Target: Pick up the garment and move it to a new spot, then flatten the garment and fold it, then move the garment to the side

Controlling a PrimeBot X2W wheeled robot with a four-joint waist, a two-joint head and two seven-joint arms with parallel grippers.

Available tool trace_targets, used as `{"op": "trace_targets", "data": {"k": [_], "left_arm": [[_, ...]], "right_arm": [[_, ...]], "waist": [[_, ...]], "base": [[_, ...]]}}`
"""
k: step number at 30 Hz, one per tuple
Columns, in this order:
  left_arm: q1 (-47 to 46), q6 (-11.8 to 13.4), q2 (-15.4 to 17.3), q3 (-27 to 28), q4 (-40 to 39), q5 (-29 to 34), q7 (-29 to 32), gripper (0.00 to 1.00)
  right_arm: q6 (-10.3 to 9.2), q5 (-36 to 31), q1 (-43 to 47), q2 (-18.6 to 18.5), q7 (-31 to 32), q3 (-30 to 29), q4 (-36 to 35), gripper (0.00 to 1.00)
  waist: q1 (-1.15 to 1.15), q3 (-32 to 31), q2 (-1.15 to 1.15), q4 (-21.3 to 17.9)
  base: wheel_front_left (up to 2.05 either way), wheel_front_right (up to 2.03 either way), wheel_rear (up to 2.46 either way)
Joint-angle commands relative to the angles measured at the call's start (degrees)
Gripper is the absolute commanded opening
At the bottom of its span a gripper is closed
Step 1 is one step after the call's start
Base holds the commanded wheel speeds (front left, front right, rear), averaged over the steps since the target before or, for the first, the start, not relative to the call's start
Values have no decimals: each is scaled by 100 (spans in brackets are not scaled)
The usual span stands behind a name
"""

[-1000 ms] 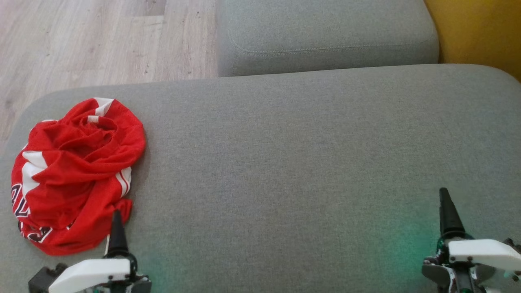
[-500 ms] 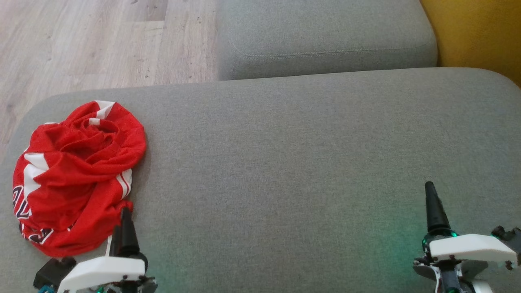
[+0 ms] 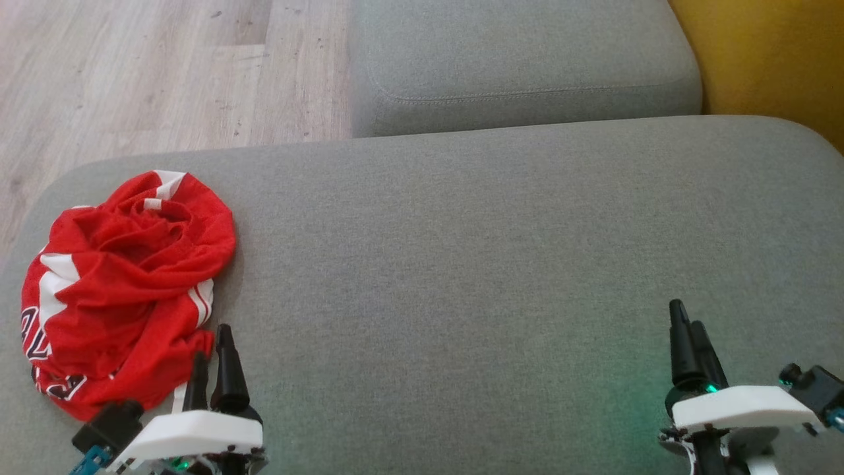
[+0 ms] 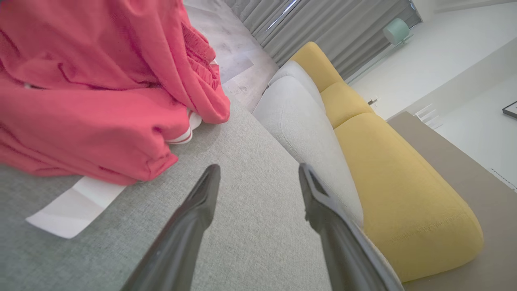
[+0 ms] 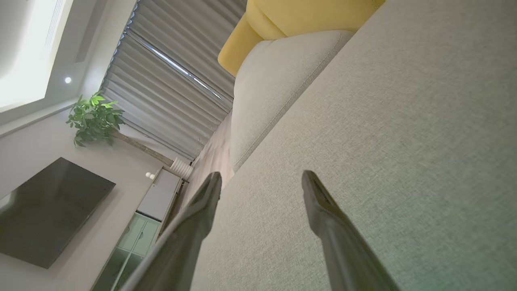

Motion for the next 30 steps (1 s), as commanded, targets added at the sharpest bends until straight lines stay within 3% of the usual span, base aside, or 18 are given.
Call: {"op": "trace_targets", "data": {"k": [1, 30], "left_arm": [[-105, 47, 39, 36, -266, 228, -87, 100], [-37, 450, 45, -466, -507, 2185, -564, 100]], "right_arm": [[21, -242, -141, -34, -94, 100, -246, 100], [32, -2263, -44, -46, -568, 566, -464, 100]], "waist": [[0, -10, 0, 3], [0, -72, 0, 24]], "base": [[0, 0, 0], [0, 0, 0]]}}
